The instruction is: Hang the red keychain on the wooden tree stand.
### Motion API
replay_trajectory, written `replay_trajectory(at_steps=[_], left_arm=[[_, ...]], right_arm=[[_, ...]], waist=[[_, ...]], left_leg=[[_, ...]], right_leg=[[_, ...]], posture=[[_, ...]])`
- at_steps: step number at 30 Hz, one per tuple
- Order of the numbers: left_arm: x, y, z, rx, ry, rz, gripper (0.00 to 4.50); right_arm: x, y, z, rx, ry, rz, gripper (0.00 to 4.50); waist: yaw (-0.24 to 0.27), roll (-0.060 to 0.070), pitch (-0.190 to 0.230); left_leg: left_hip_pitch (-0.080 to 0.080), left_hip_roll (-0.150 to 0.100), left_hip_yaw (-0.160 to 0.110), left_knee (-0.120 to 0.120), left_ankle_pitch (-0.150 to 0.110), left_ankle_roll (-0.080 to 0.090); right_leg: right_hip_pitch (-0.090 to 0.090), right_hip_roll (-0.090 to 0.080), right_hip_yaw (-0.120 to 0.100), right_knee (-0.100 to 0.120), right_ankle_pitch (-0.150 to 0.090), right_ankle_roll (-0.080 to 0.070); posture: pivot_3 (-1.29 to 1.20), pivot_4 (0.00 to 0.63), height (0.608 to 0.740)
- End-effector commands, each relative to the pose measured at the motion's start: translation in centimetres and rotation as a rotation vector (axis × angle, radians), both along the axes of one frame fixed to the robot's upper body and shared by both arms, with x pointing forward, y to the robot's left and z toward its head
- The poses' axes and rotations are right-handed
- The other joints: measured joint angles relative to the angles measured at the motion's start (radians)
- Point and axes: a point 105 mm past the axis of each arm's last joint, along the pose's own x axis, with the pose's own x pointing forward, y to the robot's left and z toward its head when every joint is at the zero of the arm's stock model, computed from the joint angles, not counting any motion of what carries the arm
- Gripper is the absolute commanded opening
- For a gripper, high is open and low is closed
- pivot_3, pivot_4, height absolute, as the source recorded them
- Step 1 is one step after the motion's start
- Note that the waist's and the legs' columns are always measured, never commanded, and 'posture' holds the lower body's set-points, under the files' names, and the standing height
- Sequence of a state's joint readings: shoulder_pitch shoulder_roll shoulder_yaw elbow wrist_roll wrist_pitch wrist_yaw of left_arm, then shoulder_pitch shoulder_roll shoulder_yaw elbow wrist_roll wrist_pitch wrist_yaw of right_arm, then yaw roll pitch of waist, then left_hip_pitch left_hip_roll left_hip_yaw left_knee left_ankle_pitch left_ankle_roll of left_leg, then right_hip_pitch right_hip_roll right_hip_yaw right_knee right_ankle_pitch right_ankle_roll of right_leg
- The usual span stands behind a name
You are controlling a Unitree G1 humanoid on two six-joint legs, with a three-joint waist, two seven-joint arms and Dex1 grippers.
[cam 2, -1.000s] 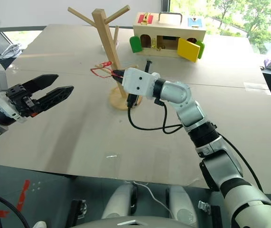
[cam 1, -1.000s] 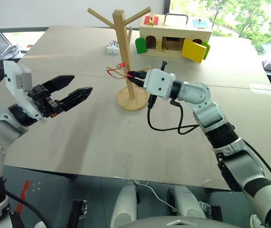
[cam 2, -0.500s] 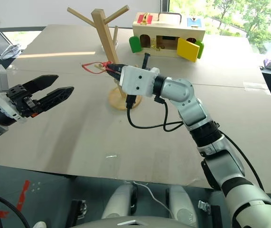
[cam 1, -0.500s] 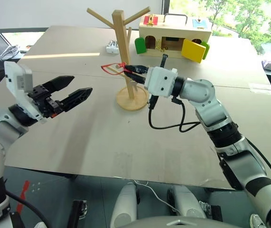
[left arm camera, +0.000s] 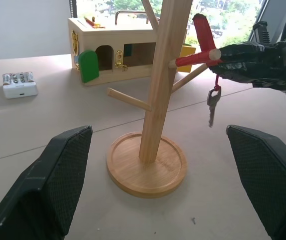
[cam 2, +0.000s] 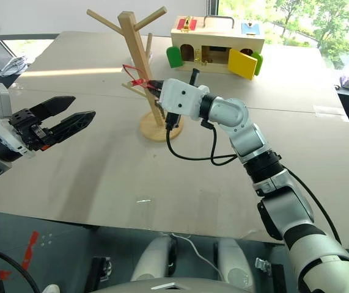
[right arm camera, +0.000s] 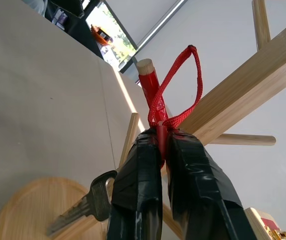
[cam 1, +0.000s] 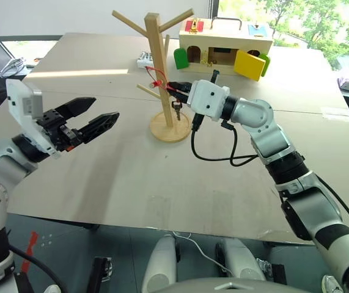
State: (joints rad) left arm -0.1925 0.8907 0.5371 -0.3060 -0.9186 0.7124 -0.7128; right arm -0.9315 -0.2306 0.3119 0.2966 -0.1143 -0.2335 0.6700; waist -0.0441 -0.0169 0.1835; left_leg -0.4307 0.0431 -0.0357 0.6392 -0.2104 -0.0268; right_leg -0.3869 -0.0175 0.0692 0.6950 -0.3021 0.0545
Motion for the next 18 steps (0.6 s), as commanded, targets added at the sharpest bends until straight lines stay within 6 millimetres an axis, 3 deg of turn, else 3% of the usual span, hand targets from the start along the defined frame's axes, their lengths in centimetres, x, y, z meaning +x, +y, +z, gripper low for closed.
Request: replay_trajectory(at_steps=[1,5,18], left_arm=[[-0.4,-0.6,1.1,0.029,-0.053,-0.010,4.50],[-0.3,-0.8,0.9,0.035,-0.050,-0.013,4.50],[-0.3,-0.8,0.9,0.043,-0.043,-0.015,4.50]], right_arm=[[-1.2,0.2,2.7,0.096,-0.074,0.050,0.08],[-1.8,0.2,3.8,0.150,-0.106,0.069,0.08],[-2.2,0.2,1.9,0.097,-0.056,0.088,0.08]], waist=[[0.000,0.000,0.000],[0.000,0.000,0.000],[0.001,0.000,0.000]], left_leg=[[0.000,0.000,0.000,0.000,0.000,0.000],[0.000,0.000,0.000,0.000,0.000,0.000],[0.000,0.000,0.000,0.000,0.000,0.000]], right_leg=[[0.000,0.000,0.000,0.000,0.000,0.000],[0.000,0.000,0.000,0.000,0.000,0.000],[0.000,0.000,0.000,0.000,0.000,0.000]], posture=[[0.00,0.150,0.740],[0.00,0.150,0.740],[0.00,0.150,0.740]])
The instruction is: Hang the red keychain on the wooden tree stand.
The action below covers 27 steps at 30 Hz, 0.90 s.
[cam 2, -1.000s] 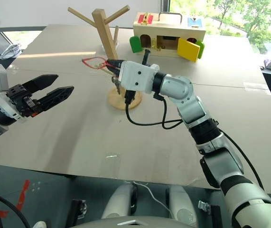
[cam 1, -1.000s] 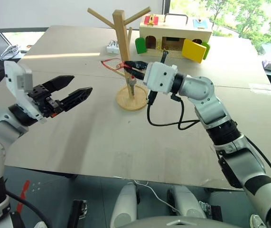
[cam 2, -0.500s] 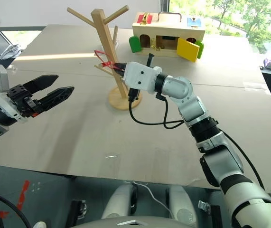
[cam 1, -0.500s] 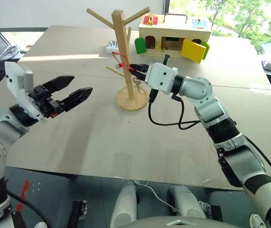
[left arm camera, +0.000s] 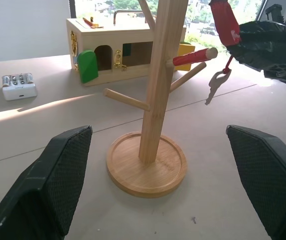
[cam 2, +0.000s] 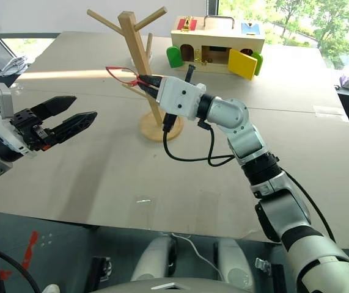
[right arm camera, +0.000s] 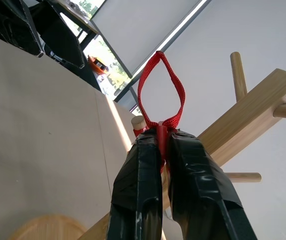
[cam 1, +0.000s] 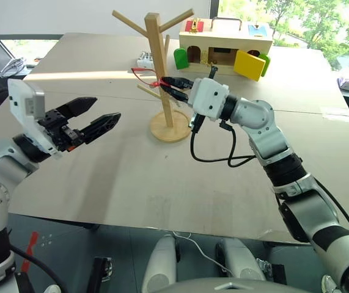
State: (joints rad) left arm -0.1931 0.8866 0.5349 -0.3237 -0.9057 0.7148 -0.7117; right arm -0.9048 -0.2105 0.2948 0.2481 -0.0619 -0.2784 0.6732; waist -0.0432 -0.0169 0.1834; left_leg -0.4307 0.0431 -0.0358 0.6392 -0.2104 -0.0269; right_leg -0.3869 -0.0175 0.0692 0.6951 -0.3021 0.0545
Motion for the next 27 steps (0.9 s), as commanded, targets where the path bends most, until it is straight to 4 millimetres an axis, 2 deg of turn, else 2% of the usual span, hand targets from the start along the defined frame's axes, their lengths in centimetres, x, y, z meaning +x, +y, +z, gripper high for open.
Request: replay_trajectory(at_steps=[1,10,18,22,27], left_arm=[[-0.2,-0.6,0.9,0.028,-0.037,-0.014,4.50],[-0.2,-0.7,0.9,0.033,-0.038,-0.014,4.50],[-0.2,-0.6,0.9,0.034,-0.045,-0.005,4.50],[-0.3,-0.6,0.9,0.035,-0.043,-0.002,4.50],[-0.3,-0.5,0.8,0.040,-0.042,0.005,4.50]], right_arm=[[-0.6,-0.1,0.7,0.013,-0.026,0.013,0.08],[-0.1,0.0,0.1,-0.009,-0.011,-0.011,0.08],[1.9,0.0,-1.8,-0.087,0.008,-0.102,0.08],[2.7,-0.1,-1.8,-0.063,0.022,-0.134,0.08],[2.7,-0.5,-0.5,0.052,0.034,-0.129,1.99]], waist=[[0.000,0.000,0.000],[0.000,0.000,0.000],[0.000,0.000,0.000],[0.000,0.000,0.000],[-0.001,0.000,0.000]], left_leg=[[0.000,0.000,0.000,0.000,0.000,0.000],[0.000,0.000,0.000,0.000,0.000,0.000],[0.000,0.000,0.000,0.000,0.000,0.000],[0.000,0.000,0.000,0.000,0.000,0.000],[0.000,0.000,0.000,0.000,0.000,0.000]], right_leg=[[0.000,0.000,0.000,0.000,0.000,0.000],[0.000,0.000,0.000,0.000,0.000,0.000],[0.000,0.000,0.000,0.000,0.000,0.000],[0.000,0.000,0.000,0.000,0.000,0.000],[0.000,0.000,0.000,0.000,0.000,0.000]], posture=[[0.00,0.150,0.740],[0.00,0.150,0.740],[0.00,0.150,0.740],[0.00,0.150,0.740],[0.00,0.150,0.740]])
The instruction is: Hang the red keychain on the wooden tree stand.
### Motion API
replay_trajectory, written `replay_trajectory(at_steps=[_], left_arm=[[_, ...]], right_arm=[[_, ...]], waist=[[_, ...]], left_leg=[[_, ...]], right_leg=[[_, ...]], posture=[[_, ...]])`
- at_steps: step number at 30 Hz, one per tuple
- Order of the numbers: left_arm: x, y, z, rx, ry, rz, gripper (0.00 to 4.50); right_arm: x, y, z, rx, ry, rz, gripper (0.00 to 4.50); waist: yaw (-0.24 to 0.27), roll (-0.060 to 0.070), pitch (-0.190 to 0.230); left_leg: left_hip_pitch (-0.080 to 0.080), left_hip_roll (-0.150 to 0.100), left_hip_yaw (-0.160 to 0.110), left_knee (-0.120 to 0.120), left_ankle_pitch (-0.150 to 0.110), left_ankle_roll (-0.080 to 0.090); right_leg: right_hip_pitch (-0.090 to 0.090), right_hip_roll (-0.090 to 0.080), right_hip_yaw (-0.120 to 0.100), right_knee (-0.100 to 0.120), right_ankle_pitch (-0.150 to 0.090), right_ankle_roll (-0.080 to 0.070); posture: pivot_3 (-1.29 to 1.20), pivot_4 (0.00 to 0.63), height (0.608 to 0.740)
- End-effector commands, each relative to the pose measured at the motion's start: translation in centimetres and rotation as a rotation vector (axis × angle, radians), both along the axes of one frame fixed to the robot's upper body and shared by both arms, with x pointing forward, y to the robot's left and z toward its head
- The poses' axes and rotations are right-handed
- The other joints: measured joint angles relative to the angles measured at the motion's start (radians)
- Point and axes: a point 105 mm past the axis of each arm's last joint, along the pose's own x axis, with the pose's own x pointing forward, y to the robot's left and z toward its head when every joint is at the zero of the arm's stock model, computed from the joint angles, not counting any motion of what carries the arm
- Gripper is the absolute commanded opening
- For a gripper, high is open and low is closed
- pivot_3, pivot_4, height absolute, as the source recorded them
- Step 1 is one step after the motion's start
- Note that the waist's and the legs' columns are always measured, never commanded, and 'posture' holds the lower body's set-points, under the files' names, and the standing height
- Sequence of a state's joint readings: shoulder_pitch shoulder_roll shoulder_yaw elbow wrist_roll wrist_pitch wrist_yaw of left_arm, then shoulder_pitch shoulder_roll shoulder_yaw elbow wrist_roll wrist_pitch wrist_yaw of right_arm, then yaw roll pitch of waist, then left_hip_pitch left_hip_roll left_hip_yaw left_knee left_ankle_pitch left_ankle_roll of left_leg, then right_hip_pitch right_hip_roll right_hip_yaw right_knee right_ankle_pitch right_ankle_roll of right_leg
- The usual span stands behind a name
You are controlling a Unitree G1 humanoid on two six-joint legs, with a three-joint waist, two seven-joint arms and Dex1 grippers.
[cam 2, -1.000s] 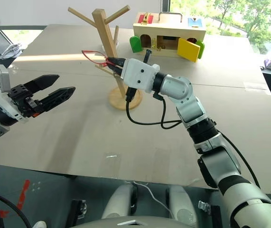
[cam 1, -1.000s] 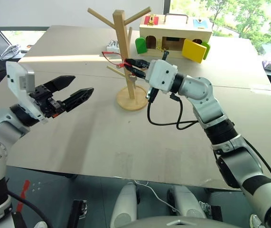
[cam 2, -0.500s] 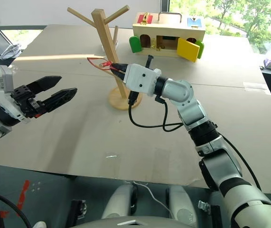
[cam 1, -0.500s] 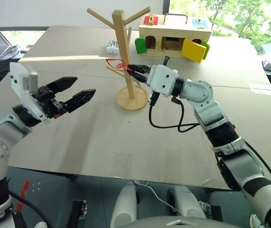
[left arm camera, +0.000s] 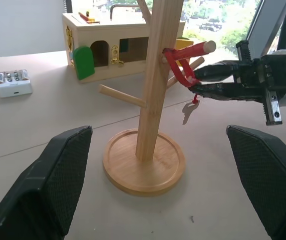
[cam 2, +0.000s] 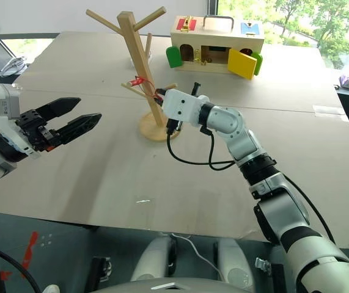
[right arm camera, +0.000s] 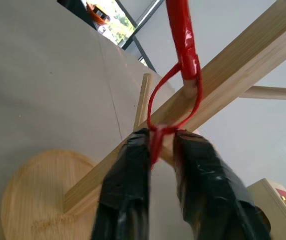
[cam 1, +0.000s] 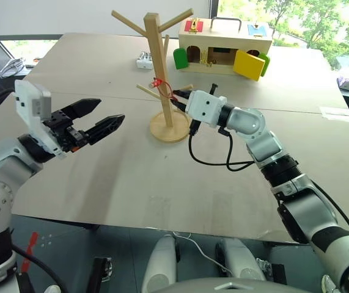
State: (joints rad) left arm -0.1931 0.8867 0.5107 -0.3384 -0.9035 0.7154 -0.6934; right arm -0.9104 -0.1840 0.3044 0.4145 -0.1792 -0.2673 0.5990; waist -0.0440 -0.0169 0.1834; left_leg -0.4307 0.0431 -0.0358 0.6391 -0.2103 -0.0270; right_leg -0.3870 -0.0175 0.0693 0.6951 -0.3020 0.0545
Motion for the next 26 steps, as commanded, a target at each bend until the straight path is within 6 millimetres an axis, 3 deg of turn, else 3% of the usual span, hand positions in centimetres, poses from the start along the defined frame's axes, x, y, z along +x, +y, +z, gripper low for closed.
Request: replay_trajectory(at_steps=[1,3,5,7,12,16,20,26], left_arm=[[-0.4,0.0,1.1,0.028,-0.052,0.009,4.50],[-0.4,0.0,1.0,0.026,-0.052,0.014,4.50],[-0.3,0.2,0.8,0.016,-0.047,0.035,4.50],[-0.2,0.8,0.2,0.004,-0.053,0.096,4.50],[1.0,3.0,-2.2,-0.058,-0.102,0.325,4.50],[2.3,2.9,-5.6,-0.083,-0.096,0.466,4.50],[3.0,2.6,-8.7,-0.059,-0.121,0.574,4.50],[3.4,2.3,-9.9,-0.101,-0.141,0.606,4.50]], right_arm=[[-0.5,-0.4,3.3,0.156,-0.053,0.019,2.53],[-0.6,-1.0,4.0,0.231,-0.039,0.025,3.66],[-0.5,-2.4,4.1,0.306,0.006,0.008,4.46],[0.1,-4.8,3.5,0.389,0.077,-0.060,4.46],[1.7,-11.9,-1.5,0.539,0.320,-0.301,4.46],[1.5,-15.8,-5.1,0.668,0.483,-0.444,4.46],[1.0,-18.8,-7.6,0.716,0.542,-0.582,4.46],[0.5,-20.8,-9.6,0.704,0.501,-0.714,4.46]], waist=[[0.000,0.000,0.000],[0.000,0.000,0.000],[0.001,0.000,0.000],[0.004,0.000,0.000],[0.008,-0.001,0.000],[0.005,0.000,-0.001],[0.001,0.000,-0.001],[0.003,0.000,-0.001]], left_leg=[[0.000,0.000,0.000,0.000,0.000,0.000],[0.000,0.000,0.000,0.000,0.000,0.000],[0.000,0.000,0.000,0.000,0.000,0.000],[0.000,0.000,0.000,0.000,0.000,0.000],[0.000,-0.001,0.000,0.000,0.000,0.000],[0.000,-0.001,0.001,0.000,0.000,0.000],[0.001,-0.001,0.002,-0.001,0.000,0.000],[0.001,-0.001,0.002,-0.001,0.000,0.000]], right_leg=[[0.000,0.000,0.000,0.000,0.000,0.000],[0.000,0.000,0.000,0.000,0.000,0.000],[0.000,0.000,0.000,0.000,0.000,0.000],[0.000,0.000,0.000,0.000,0.000,0.000],[0.001,-0.002,0.000,0.000,0.000,0.000],[0.001,-0.001,0.001,0.000,0.000,0.000],[0.001,-0.001,0.003,0.000,0.000,0.000],[0.001,0.000,0.003,0.000,0.000,0.000]], posture=[[0.00,0.150,0.740],[0.00,0.150,0.740],[0.00,0.150,0.740],[0.00,0.150,0.740],[0.00,0.150,0.740],[0.00,0.150,0.740],[0.00,0.150,0.740],[0.00,0.150,0.740]])
